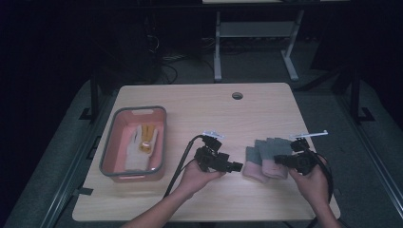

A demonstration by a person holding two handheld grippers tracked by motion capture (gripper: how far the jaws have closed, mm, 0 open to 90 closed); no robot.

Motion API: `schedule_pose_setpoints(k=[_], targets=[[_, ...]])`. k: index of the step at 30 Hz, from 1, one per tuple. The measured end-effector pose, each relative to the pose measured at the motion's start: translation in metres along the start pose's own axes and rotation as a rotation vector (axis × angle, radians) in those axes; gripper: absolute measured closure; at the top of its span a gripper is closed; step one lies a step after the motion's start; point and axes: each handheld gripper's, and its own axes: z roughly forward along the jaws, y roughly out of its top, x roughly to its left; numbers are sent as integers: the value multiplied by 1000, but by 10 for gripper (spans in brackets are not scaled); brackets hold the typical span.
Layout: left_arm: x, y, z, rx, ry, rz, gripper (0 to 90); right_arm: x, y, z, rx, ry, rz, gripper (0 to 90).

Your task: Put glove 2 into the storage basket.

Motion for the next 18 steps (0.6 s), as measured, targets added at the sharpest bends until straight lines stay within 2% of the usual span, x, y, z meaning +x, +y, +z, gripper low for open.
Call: schedule_pose_setpoints(k=[5,11,14,18], targets=[[0,-1,0,5,0,4,266,15,9,13,-5,1,-19,826],[3,-3,0,6,5,-2,267,21,13,29,8,8,20,825],[1,-3,6,5,-10,-12,270,22,10,35,21,6,32,822],[-1,-2,16,21,-7,-3,279,24,6,40,37,21,57,761]])
